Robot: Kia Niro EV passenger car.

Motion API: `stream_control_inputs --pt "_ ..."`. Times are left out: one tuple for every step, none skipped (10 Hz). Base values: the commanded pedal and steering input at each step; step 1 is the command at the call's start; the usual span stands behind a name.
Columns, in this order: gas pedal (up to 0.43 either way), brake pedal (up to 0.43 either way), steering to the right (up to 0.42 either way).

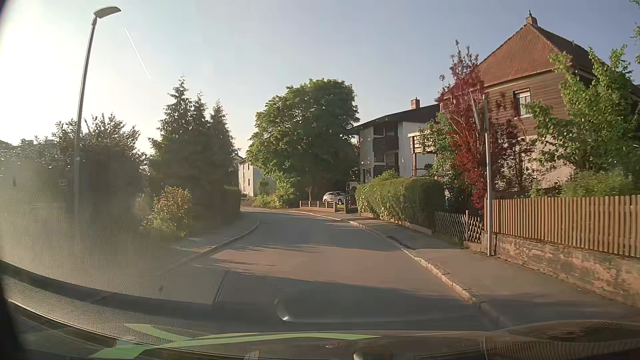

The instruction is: Follow the waypoints while adhering to traffic rules and regulations

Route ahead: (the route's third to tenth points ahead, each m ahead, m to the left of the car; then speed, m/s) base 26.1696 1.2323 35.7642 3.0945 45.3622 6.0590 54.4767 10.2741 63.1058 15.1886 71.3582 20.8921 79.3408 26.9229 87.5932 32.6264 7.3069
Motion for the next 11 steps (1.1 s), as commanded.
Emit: stream_control_inputs --pt "0.0 0.0 -0.017" --pt "0.008 0.0 -0.017" --pt "0.008 0.0 -0.012" --pt "0.008 0.0 -0.007" --pt "0.008 0.0 -0.005" --pt "0.008 0.0 -0.008" --pt "0.008 0.0 -0.01" --pt "0.02 0.0 -0.011" --pt "0.02 0.0 -0.012" --pt "0.02 0.0 -0.015" --pt "0.02 0.0 -0.016"
